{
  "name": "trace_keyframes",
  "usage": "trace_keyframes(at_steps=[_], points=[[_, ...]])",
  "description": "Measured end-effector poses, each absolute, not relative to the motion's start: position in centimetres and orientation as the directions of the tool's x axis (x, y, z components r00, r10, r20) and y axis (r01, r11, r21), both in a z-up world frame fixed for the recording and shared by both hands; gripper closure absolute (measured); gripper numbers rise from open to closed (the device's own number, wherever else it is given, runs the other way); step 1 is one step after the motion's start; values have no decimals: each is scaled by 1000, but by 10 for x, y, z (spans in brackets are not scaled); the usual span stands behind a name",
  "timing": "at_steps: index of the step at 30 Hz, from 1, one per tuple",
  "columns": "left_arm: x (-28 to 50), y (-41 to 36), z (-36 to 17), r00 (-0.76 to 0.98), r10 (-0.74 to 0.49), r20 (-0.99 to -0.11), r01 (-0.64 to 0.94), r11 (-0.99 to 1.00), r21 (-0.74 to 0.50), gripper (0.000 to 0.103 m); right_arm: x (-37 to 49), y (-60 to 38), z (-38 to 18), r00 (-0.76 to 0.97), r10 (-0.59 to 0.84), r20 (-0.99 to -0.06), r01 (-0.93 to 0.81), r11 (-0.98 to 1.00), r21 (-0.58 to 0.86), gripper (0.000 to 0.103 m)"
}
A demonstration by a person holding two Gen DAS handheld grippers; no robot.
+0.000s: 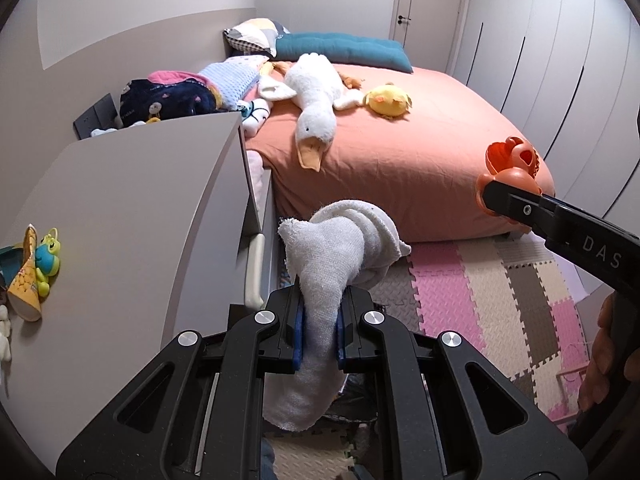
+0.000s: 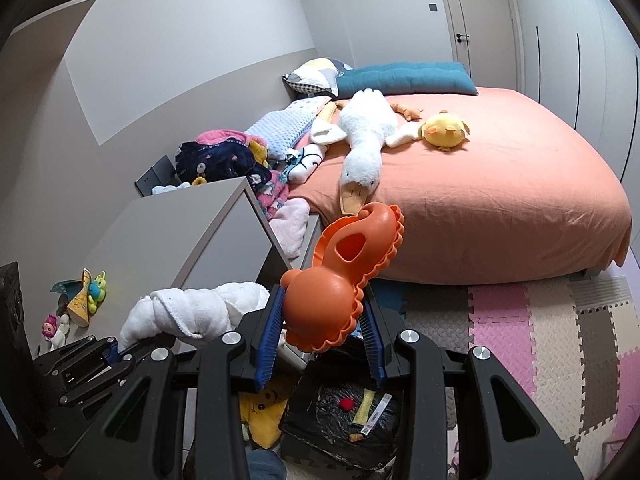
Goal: Collect trash
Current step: 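Carry the cloth doll and orange toy to the bin and release them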
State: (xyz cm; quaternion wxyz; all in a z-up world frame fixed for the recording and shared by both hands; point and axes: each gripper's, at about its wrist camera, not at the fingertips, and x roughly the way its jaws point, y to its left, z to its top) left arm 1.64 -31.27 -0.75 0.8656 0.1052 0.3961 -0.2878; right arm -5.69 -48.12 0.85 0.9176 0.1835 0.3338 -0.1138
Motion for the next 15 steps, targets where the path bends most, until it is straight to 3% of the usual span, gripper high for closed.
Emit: trace_keyframes(at_steps=[3,4,5,6,7,15], points=[[19,-314,-13,506,-399,-765,583,812,-38,91,-52,-480,4,740,-79,-667,332,907,260,64],[21,-315,-17,488,-385,-783,590,807,-30,86,-49,-480,3,736,-77,-673,334,906,261,64],[23,-317,-20,477,-368,-798,591,807,-19,78,-47,-481,1,732,-75,-677,337,904,264,56],[26,-318,-25,475,-333,-815,582,813,7,43,-45,-482,0,727,-78,-682,346,899,266,40],[26,-318,-26,488,-317,-813,573,819,25,10,-45,-482,0,728,-89,-680,356,897,264,34],[29,-303,-17,555,-299,-776,537,842,59,8,-41,-477,3,725,-122,-678,369,900,232,29]])
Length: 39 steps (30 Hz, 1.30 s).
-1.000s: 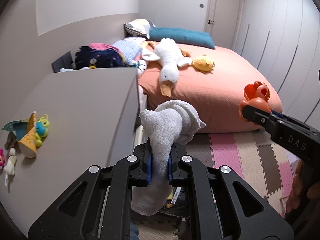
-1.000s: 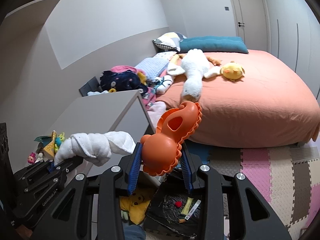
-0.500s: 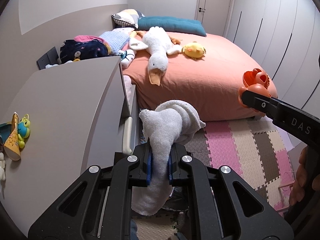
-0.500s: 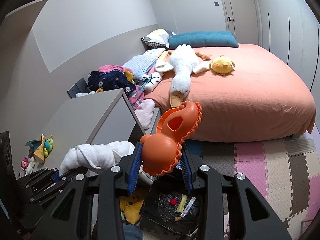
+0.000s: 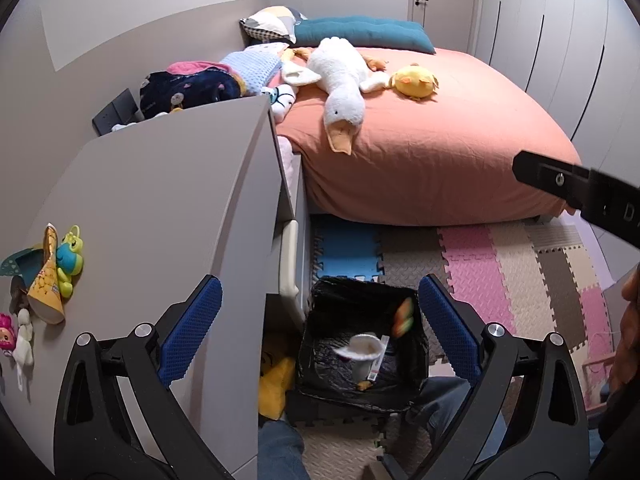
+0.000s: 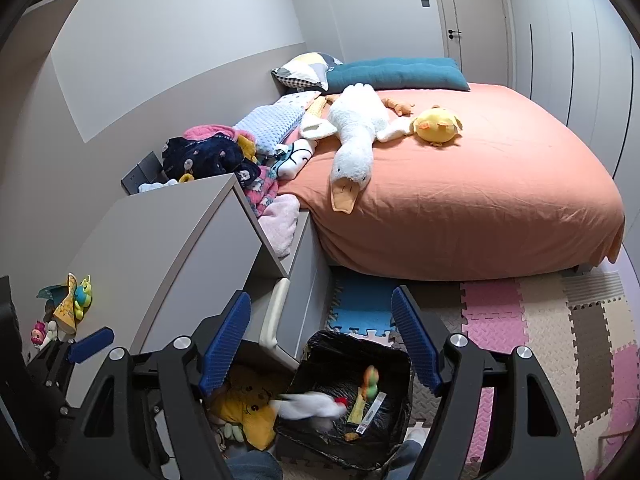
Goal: Collect trash
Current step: 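Carry the cloth doll and orange toy to the bin and release them, then move both open tools back over the desk toward the toy pile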
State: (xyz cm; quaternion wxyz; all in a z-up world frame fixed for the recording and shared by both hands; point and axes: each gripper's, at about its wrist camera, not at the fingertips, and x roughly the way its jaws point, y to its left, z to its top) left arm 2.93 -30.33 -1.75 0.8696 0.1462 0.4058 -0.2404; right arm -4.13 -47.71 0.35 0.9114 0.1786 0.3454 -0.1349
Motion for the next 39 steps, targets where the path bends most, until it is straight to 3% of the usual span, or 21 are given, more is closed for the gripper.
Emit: trace_keyframes(at_steps=[39], points=[[39,-197,2,638,-219,-738,371,928,45,8,9,-372,13,749,32,-661,158,961,226,23]])
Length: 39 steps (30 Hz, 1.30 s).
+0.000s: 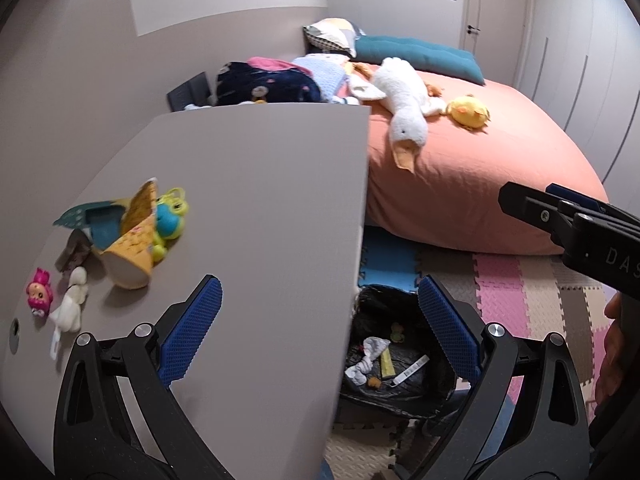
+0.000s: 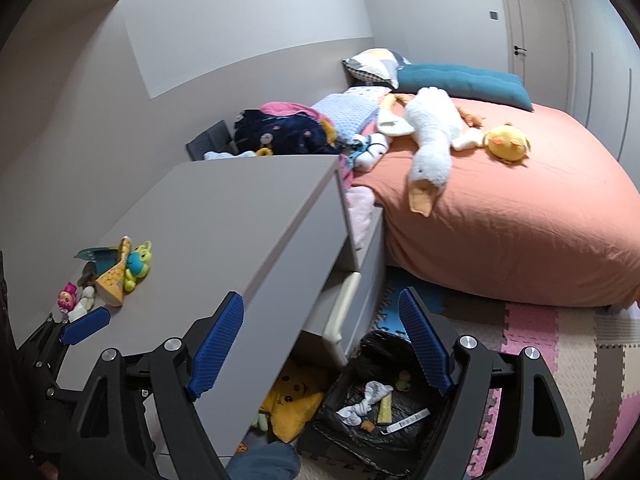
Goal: Collect trash
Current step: 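Move both open tools back over the desk toward the toy pile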
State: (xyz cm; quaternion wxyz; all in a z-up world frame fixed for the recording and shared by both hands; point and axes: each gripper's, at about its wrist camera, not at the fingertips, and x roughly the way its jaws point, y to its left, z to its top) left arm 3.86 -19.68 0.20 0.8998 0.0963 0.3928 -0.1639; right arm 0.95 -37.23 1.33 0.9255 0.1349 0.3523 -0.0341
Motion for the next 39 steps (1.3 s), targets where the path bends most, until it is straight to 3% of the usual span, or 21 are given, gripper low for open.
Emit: trace_keyframes(at_steps=[39], points=[[62,-18,-4,684,-7,-729,77,995,63,8,78,-214,8,692,286,-662,-144,954,262,23]])
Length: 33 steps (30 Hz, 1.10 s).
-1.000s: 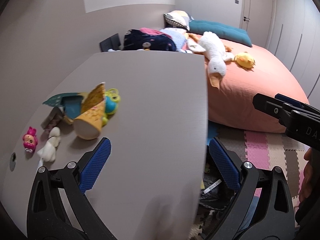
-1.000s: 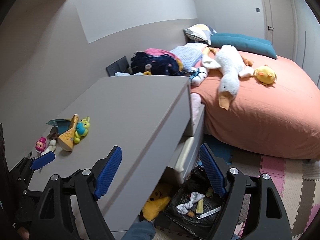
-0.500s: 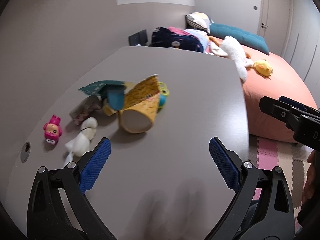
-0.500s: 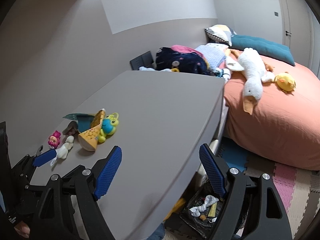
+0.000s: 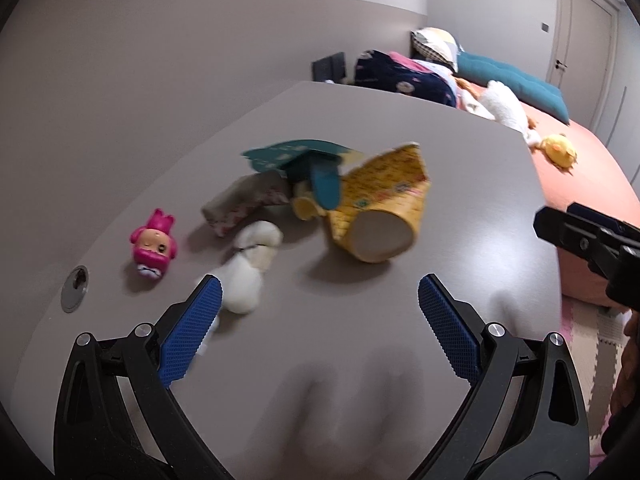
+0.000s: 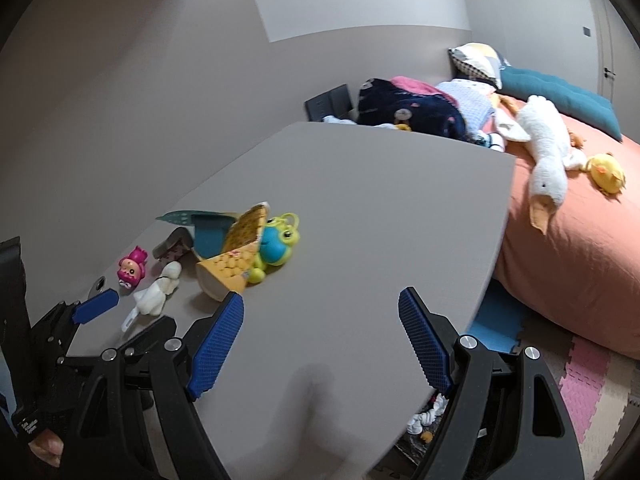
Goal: Collect trash
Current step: 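Move both open tools back over the desk toward the toy pile, then grasp the white foam toy with the left tool while the right tool grasps the yellow snack bag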
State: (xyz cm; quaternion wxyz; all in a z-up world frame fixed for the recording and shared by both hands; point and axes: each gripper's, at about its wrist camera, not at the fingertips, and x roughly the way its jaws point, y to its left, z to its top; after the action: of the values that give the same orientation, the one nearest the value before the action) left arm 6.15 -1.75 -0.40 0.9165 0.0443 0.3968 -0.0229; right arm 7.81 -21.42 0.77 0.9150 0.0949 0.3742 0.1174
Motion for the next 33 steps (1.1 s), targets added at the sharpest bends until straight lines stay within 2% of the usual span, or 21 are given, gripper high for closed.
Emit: trace_keyframes(at_steps=[8,19,33], points=[[79,8,-16,665,22,-747,48,996,71,9,94,-190,4,665,336,-667,-191,940,282,23],[98,30,-33,631,34,-775,37,997,75,22,126,-150,-10,611,404,-680,-248,914,320,23],[115,44,-51,583,24,-812,38,998,57,25,158,-128,-29,569,462,-680,-260,886,385,25]])
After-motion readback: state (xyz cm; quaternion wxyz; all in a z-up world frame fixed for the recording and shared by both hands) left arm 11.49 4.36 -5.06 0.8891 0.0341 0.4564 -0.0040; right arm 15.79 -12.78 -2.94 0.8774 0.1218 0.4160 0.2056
